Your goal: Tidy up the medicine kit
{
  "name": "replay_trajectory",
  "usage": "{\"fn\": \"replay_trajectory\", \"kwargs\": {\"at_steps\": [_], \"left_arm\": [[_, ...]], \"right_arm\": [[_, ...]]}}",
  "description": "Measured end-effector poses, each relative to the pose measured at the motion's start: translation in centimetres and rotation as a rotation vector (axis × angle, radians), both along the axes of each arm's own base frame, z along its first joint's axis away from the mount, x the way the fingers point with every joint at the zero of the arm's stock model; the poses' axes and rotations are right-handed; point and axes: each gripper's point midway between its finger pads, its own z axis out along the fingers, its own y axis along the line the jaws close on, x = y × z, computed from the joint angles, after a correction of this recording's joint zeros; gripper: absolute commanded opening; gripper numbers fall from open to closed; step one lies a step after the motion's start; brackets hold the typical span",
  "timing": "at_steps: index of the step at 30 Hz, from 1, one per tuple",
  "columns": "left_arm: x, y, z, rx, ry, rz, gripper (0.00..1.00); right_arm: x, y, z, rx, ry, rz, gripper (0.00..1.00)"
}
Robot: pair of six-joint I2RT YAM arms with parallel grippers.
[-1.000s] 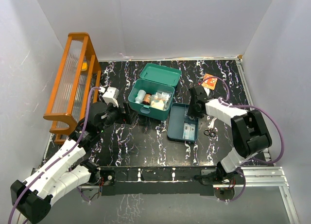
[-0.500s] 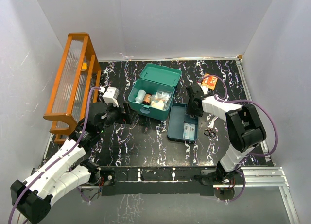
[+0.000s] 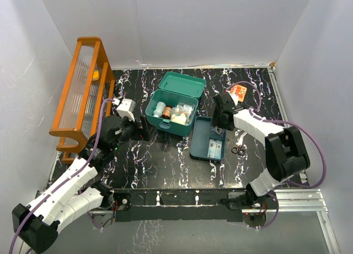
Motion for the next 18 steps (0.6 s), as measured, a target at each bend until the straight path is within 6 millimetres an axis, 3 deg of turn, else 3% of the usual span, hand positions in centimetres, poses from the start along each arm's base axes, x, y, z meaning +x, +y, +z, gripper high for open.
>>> {"fn": "replay_trajectory", "kwargs": {"at_steps": [9,12,18], "left_arm": [[0.0,-0.1,-0.3,0.005,0.010,-0.004,0.79],[0.0,-0.1,-0.3,0.004,0.009,-0.004,0.79],[-0.2,-0.2,0.3,-0.010,-0.007,-0.015,0.79]], "right_arm": [[-0.2,-1.4,6.4,0.006,-0.175,-0.041,0.48],[-1.4,-2.9,6.7,-0.016,-0.204,-0.086,0.48],[-3.9,-7.2,5.4,-0.053,-0.188,-0.228,0.52]]}}
